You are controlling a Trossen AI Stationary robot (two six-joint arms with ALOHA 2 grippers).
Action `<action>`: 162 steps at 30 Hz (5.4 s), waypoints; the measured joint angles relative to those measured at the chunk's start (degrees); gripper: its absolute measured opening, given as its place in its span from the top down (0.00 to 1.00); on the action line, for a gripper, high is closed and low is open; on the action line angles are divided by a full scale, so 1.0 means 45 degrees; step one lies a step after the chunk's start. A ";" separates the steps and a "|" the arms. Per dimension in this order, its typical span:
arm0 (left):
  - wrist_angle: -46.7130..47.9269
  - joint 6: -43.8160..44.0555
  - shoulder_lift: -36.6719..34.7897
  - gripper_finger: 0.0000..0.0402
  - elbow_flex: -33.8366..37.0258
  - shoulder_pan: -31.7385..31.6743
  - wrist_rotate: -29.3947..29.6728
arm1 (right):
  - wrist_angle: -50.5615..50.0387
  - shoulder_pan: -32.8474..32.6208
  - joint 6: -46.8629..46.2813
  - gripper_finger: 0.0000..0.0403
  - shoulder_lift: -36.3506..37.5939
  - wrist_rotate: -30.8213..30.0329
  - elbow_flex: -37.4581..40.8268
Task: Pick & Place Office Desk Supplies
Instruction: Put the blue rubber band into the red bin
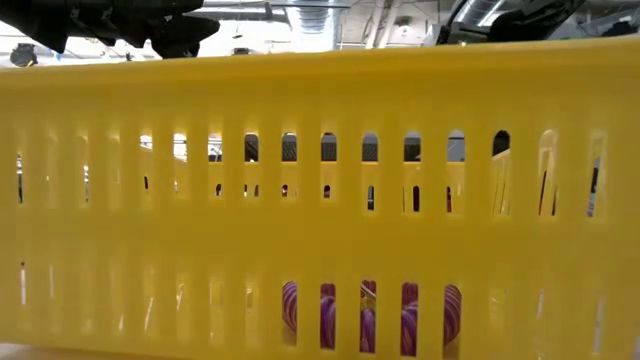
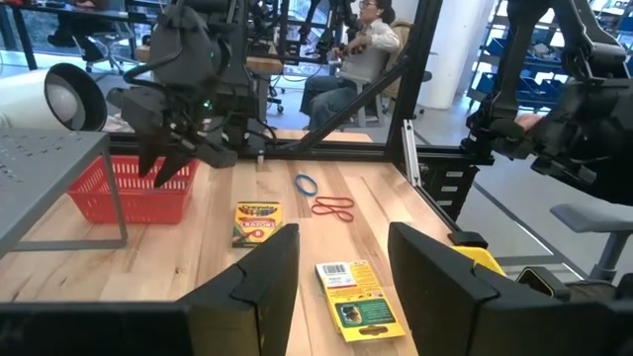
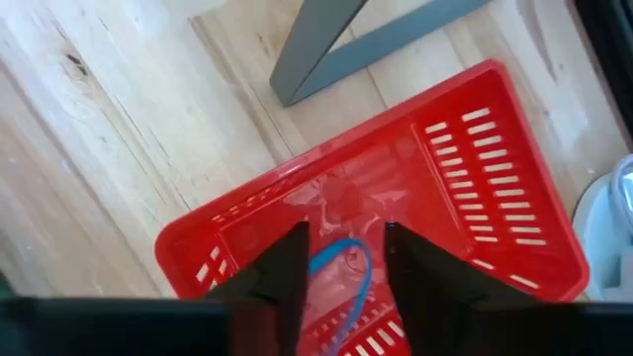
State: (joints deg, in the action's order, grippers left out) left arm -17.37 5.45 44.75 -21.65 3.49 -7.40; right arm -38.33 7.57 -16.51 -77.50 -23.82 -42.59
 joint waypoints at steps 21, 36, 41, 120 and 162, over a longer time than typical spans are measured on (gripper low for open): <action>0.0142 -0.0060 -0.0001 0.61 0.0000 0.0000 0.0000 | 0.0011 -0.0786 0.0151 0.43 0.0725 -0.0048 -0.0009; 0.0141 -0.0097 0.0000 0.61 -0.0005 -0.0005 0.0000 | 0.3560 -0.3131 0.0571 0.43 0.4316 0.0993 -0.0019; 0.0155 -0.0097 0.0000 0.61 -0.0005 0.0000 0.0000 | 0.5341 -0.4137 0.1221 0.43 0.3872 0.1050 -0.0019; 0.0732 0.0848 0.1744 0.61 0.0000 0.0243 0.0000 | 0.3405 -0.1386 0.5134 0.48 -0.8984 0.3191 -0.8286; 0.0690 0.0797 0.1744 0.61 0.0000 0.0233 0.0002 | 0.3049 -0.1252 0.5074 0.58 -0.9098 0.3479 -0.8271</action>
State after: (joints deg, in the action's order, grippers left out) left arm -14.26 9.04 52.60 -21.65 4.54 -7.39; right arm -24.60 1.94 6.32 -118.44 -8.16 -79.81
